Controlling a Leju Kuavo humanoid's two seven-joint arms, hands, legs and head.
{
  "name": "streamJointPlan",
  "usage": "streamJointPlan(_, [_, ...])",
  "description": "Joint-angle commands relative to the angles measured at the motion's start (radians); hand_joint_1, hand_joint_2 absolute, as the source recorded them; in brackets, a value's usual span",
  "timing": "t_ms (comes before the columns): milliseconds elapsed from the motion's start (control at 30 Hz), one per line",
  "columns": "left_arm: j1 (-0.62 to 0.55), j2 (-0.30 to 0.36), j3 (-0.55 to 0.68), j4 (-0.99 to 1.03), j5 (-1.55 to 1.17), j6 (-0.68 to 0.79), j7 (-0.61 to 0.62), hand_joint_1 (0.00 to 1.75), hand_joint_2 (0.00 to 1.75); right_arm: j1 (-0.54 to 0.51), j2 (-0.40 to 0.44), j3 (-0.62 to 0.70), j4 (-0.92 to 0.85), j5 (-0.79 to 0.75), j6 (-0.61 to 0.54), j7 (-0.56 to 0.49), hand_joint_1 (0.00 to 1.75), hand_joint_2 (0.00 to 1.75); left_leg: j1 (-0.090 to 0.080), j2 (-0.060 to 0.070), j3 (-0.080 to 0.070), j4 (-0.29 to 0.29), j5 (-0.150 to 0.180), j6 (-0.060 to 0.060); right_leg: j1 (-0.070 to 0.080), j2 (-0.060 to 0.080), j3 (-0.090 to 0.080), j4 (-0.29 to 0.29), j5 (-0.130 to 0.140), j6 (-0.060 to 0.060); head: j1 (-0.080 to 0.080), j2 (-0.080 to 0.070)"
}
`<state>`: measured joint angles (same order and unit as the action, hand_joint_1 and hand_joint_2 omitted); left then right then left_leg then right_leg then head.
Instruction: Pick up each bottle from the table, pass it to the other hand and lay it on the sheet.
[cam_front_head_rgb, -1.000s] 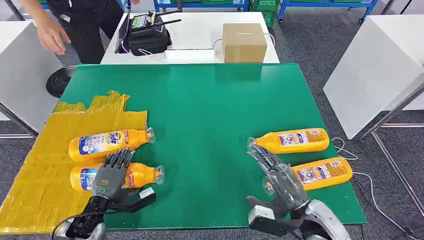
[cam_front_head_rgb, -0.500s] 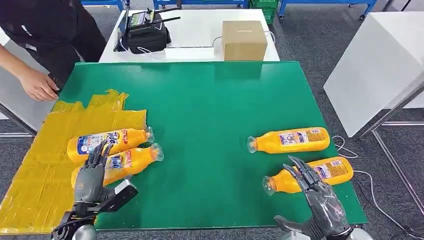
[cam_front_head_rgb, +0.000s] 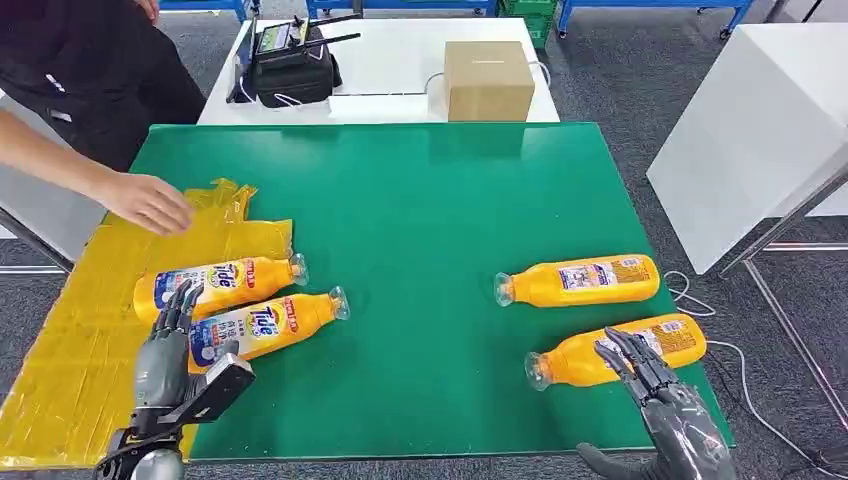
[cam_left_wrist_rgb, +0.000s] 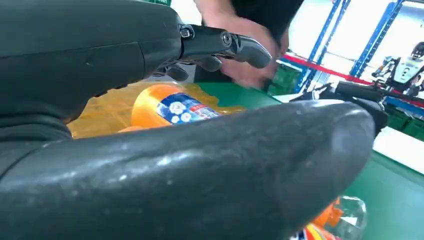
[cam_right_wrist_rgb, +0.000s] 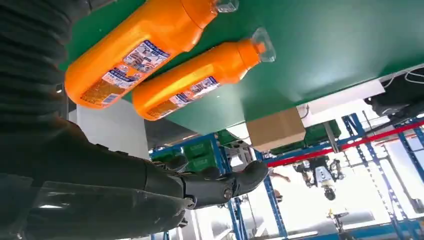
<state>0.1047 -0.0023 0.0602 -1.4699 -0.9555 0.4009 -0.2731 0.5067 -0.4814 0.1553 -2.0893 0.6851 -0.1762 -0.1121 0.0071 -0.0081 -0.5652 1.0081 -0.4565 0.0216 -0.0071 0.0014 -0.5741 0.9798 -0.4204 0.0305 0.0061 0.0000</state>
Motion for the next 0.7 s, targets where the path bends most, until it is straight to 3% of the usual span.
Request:
streamJointPlan(33, [-0.026, -0.026, 0.034, 0.061, -0.042, 0.013, 0.020, 0.00, 0.00, 0.018, -0.008, -0.011, -0.014, 0.007, -0.010, 0.006, 0.00, 1.75, 0.000, 0.001, 0.004, -0.001, -0.001, -0.001, 0.001, 0.000, 0.004, -0.002, -0.001, -0.001, 0.000, 0.000])
streamJointPlan(133, [-0.027, -0.045, 0.045, 0.058, 0.045, -0.009, -0.010, 0.00, 0.00, 0.039, -0.016, -0.018, -0.037, 0.017, -0.032, 0.019, 0.00, 1.75, 0.000, 0.000, 0.003, -0.001, -0.001, 0.000, 0.000, -0.001, 0.003, -0.001, -0.001, 0.000, 0.000, 0.000])
streamJointPlan(267, [0.056, -0.125, 0.102, -0.124, 0.651, -0.353, -0.207, 0.00, 0.00, 0.131, -0.041, -0.080, -0.080, 0.044, -0.060, 0.064, 0.00, 1.75, 0.000, -0.001, 0.002, 0.000, -0.002, 0.000, 0.000, -0.002, 0.003, 0.000, -0.002, 0.000, 0.000, 0.000])
streamJointPlan(400, [0.150, -0.178, 0.069, -0.330, 0.865, -0.474, -0.248, 0.00, 0.00, 0.224, -0.070, -0.177, -0.100, 0.085, -0.065, 0.122, 0.00, 1.75, 0.000, 0.000, 0.001, 0.003, -0.004, 0.000, 0.000, 0.000, 0.001, 0.001, -0.003, 0.000, 0.000, 0.000])
streamJointPlan(500, [0.182, -0.164, 0.009, -0.399, 0.883, -0.472, -0.259, 0.00, 0.00, 0.272, -0.052, -0.330, -0.080, 0.073, 0.007, 0.161, 0.00, 1.75, 0.000, -0.001, -0.001, 0.002, -0.003, 0.002, -0.001, -0.001, 0.000, 0.001, -0.003, 0.001, 0.000, 0.000])
streamJointPlan(633, [0.178, -0.137, -0.031, -0.393, 0.897, -0.463, -0.263, 0.00, 0.00, 0.218, 0.046, -0.572, -0.007, 0.056, 0.235, 0.043, 0.00, 1.75, -0.002, -0.001, 0.001, 0.000, -0.004, 0.003, -0.001, -0.002, 0.001, -0.001, -0.003, 0.002, 0.000, 0.000])
streamJointPlan(700, [0.175, -0.134, -0.031, -0.386, 0.898, -0.462, -0.263, 0.00, 0.00, 0.202, 0.068, -0.597, 0.001, 0.070, 0.271, 0.027, 0.00, 1.75, -0.002, -0.001, 0.002, -0.001, -0.004, 0.003, -0.001, -0.002, 0.002, -0.002, -0.003, 0.002, 0.000, 0.000])
